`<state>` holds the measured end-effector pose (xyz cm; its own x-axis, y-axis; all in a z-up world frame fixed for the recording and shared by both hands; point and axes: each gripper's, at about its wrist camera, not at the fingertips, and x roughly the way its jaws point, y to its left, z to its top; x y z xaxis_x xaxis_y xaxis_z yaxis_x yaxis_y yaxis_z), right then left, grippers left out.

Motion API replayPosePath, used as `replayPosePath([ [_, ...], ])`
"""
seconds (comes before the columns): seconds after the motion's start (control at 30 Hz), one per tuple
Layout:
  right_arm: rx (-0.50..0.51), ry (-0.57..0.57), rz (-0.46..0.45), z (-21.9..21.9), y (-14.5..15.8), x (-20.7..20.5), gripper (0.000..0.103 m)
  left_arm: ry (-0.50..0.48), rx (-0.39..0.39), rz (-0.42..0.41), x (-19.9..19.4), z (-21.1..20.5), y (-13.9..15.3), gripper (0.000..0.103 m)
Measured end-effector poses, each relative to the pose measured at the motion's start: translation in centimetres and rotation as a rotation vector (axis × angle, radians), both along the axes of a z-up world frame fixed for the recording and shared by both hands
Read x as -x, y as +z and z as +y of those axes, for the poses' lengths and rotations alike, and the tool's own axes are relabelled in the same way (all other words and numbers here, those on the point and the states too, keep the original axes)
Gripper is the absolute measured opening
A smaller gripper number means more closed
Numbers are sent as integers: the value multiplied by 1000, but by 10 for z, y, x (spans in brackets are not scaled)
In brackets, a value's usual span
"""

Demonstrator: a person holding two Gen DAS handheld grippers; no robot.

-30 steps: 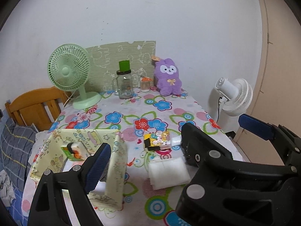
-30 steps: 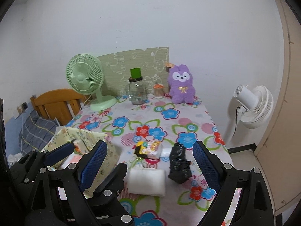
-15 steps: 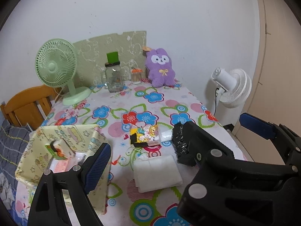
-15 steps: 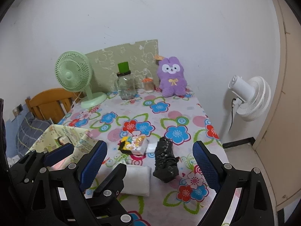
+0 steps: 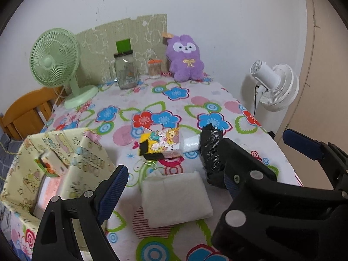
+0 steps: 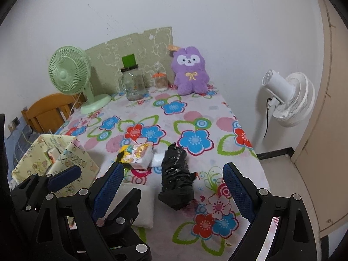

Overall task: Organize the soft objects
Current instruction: 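Grasp the black plastic-wrapped bundle with the right tool while the left tool approaches the white cloth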

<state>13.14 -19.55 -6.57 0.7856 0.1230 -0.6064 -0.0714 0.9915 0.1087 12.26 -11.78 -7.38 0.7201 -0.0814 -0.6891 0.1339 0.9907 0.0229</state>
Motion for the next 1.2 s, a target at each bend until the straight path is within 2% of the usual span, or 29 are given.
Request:
replayPosePath([
  [0.3,5,-2,37,-4,-23,-22,93,31,-19,42,-22,-3,-21,91],
  [0.73,38,6,114,1,-53,-52,85,52,-45,110,-45,0,-52,91],
  [0.9,28,11,156,2,-64,-61,73,50,-35,119,-48,4,-58,91],
  [1.1,-5,0,222,0,-79,-71,51,31,-25,125,-46,5,-61,91],
  [1.2,-2,3,218,2,-80,-70,48,36,-37,119,-44,5,-60,91],
])
